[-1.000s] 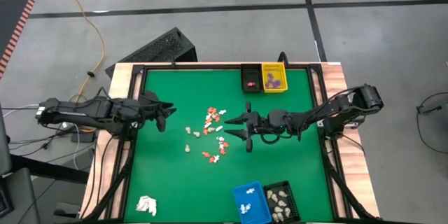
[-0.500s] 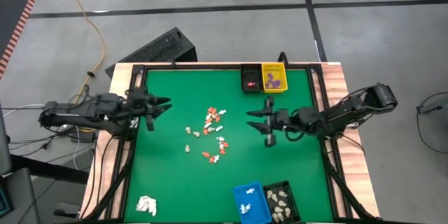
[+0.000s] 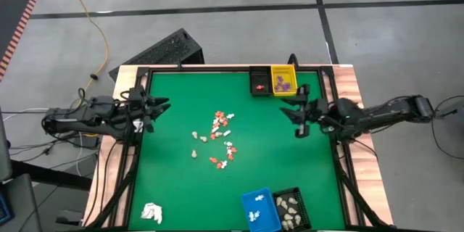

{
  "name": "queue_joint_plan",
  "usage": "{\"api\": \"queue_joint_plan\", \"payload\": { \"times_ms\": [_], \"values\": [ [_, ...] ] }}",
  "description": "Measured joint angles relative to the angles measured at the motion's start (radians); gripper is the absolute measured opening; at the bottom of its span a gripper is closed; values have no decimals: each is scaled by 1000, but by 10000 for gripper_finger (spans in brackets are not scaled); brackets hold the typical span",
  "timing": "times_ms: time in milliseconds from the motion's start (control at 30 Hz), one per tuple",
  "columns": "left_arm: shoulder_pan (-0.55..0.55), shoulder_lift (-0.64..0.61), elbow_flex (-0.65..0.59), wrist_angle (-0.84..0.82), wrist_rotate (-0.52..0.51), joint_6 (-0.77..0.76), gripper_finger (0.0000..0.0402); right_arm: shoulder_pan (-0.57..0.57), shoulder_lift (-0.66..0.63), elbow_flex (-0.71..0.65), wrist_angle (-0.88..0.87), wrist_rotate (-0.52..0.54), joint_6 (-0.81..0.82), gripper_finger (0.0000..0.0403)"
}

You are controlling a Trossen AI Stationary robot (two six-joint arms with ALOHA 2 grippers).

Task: Sort Halloween decoration
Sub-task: Put the white skeleton toy into the blue basket

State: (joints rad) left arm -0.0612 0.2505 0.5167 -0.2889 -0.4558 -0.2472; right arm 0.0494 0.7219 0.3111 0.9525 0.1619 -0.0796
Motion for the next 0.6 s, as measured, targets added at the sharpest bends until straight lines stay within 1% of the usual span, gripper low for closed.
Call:
{"api": "queue_joint_plan", "payload": {
  "times_ms": [133, 300, 433, 600],
  "values": [
    [0, -22, 0, 1, -7, 18, 121, 5, -149, 0, -138, 0, 0, 154],
    [0, -60, 0, 3, 27, 14, 121, 24, -271, 1, -306, 0, 13, 154],
    [0, -96, 0, -1, 60, 18, 121, 47, -299, 2, -413, 0, 37, 154],
    [0, -139, 0, -40, 88, 29, 121, 76, -296, 1, -475, 2, 37, 154]
  ]
}}
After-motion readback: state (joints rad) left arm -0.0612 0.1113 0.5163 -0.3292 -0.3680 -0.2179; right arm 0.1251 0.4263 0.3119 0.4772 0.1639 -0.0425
